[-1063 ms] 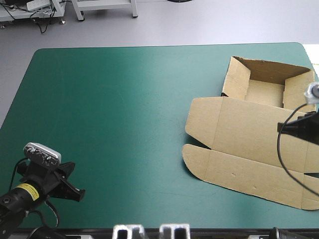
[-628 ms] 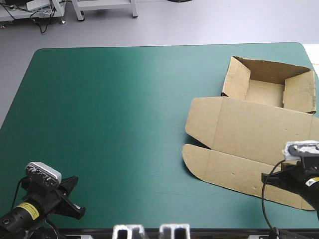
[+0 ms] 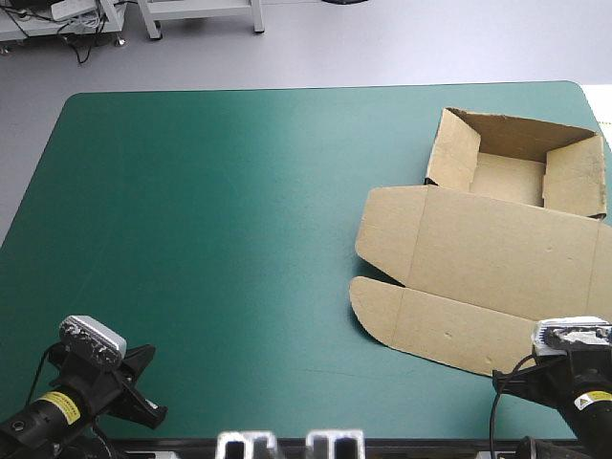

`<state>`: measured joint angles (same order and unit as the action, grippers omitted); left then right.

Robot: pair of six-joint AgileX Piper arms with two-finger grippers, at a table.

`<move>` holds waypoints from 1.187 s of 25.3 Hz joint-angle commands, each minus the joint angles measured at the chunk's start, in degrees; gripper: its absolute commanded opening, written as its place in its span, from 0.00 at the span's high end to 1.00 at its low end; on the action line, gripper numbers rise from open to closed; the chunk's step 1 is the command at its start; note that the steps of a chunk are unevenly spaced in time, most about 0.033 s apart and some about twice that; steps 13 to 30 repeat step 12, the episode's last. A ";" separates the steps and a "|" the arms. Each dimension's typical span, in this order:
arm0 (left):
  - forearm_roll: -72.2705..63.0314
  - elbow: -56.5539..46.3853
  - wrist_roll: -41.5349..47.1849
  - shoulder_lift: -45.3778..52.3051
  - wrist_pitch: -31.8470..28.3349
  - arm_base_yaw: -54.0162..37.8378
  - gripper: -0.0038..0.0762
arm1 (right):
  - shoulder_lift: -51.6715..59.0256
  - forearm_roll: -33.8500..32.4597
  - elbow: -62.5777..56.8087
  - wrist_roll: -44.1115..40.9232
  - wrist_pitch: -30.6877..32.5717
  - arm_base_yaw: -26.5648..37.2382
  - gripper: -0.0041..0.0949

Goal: Fold the box

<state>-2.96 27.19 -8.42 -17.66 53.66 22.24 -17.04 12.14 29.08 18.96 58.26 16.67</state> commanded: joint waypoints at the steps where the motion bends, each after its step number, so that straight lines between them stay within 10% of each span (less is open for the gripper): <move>1: -1.00 1.46 0.05 -0.62 -3.58 0.39 0.97 | -0.34 0.15 1.35 0.46 -3.15 -0.12 0.97; 30: -1.00 1.46 0.05 -0.62 -3.58 0.39 0.97 | -0.34 0.38 1.35 0.43 -2.48 -0.12 0.98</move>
